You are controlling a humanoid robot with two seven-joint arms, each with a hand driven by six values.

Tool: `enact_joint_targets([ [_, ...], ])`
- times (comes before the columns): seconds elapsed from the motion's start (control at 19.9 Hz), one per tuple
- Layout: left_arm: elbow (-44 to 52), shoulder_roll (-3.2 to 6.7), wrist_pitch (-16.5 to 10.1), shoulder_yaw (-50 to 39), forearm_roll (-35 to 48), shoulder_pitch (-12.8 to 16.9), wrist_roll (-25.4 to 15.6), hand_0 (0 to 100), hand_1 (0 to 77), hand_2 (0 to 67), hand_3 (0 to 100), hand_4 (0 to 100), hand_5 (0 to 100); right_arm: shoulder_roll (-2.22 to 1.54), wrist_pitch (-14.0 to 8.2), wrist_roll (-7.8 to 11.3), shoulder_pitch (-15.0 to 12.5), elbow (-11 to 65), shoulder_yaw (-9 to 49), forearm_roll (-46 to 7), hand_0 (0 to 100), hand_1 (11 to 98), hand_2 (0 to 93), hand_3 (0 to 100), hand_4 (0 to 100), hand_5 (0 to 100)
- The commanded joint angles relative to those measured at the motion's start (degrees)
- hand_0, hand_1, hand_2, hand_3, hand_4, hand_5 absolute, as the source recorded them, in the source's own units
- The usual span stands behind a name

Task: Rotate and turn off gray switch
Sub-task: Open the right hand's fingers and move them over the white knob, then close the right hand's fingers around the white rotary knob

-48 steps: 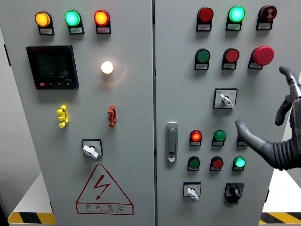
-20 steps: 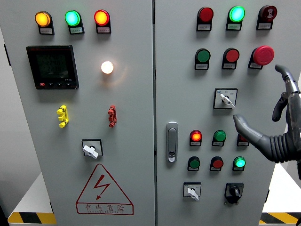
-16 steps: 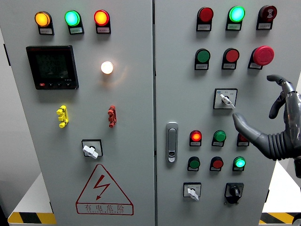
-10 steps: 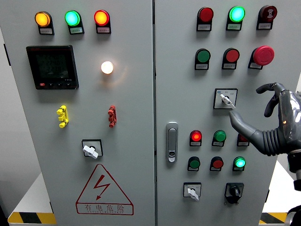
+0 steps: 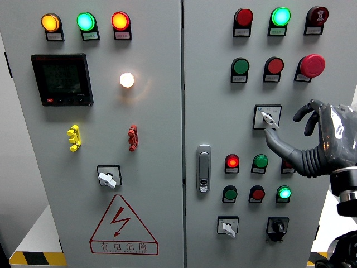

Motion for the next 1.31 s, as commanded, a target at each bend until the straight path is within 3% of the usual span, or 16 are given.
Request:
enact_joint_targets([
  [0.0, 0.0, 0.0, 0.0, 0.0, -0.06, 0.0, 0.0, 0, 0.0, 13.2, 18, 9, 12, 0.0, -0.11, 0.0, 0.57, -0.88, -0.26, 0.0, 0, 36.8, 59.5, 85, 99, 96],
  [0.7, 0.0, 0.0, 0.0, 0.0, -0.06, 0.0, 0.0, 0, 0.0, 13.2, 18, 10, 12, 0.0, -0.02, -0.26, 3.21, -5.63, -1.23, 0.0, 0, 35.5, 60.8, 86, 99, 97],
  [1.26, 0.0, 0.0, 0.0, 0.0, 0.03, 0.0, 0.0, 0, 0.0, 13.2, 18, 10, 12, 0.0, -0.2, -0.26, 3.48, -7.04, -1.5, -0.09, 0, 35.1, 61.9, 87, 99, 97],
])
